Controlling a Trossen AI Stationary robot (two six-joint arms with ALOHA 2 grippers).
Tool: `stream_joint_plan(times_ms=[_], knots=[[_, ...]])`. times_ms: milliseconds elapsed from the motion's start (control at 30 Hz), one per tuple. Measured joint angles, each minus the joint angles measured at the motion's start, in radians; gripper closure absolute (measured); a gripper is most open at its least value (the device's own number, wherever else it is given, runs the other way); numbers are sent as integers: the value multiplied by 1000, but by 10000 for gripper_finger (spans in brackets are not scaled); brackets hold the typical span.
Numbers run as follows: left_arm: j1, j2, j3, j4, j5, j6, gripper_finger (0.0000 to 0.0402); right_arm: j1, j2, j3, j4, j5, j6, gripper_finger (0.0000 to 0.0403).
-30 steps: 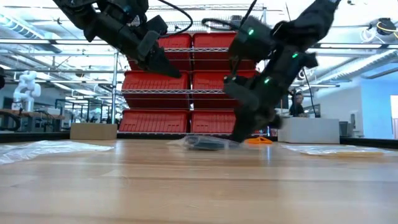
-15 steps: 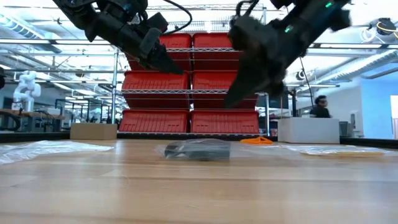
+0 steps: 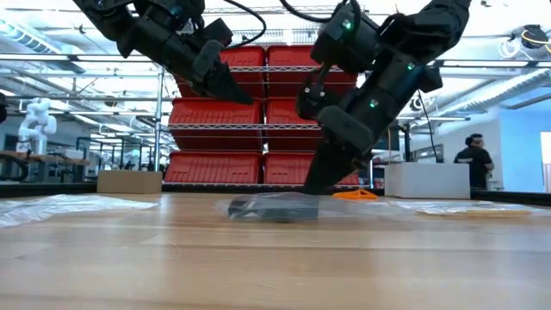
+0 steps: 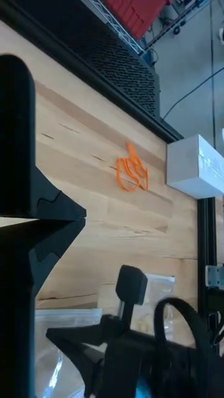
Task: Sort rubber bands
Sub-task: Adjust the transparent zip bags that contain rubber bands, then open the left transparent zip bag
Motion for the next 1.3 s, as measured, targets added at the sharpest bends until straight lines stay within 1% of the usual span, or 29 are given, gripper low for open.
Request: stream_joint_plan(times_ms=[333, 500, 600, 633, 700, 800, 933, 1033, 1133, 1200, 1300], knots=[[0, 0, 0, -1, 0, 0, 398, -60, 1, 0, -2, -13, -51, 403], [0, 0, 0, -2, 0, 1, 398, -84, 1, 0, 5, 3, -88, 403], [0, -9, 0, -22, 0, 3, 398, -94, -29, 0, 6, 1, -114, 403], [-1, -24, 0, -59, 5, 5, 398, -94, -50, 0, 6, 1, -120, 403], [-8, -64, 18, -180, 44, 6, 398, -90, -99, 0, 3, 1, -131, 403], [-43, -122, 57, -444, 93, -22, 398, -71, -173, 0, -29, 1, -148, 403], [-127, -161, 81, -730, 105, -114, 398, -40, -249, 0, -87, 6, -151, 403], [-202, -153, 82, -879, 118, -191, 398, -17, -275, 0, -136, 8, -148, 403], [-283, -117, 82, -930, 158, -208, 398, 3, -285, 0, -173, 15, -146, 403], [-325, -83, 82, -908, 190, -209, 398, 18, -285, 0, -198, 43, -139, 403], [-366, -4, 82, -883, 192, -211, 398, 39, -285, 0, -232, 61, -126, 403]])
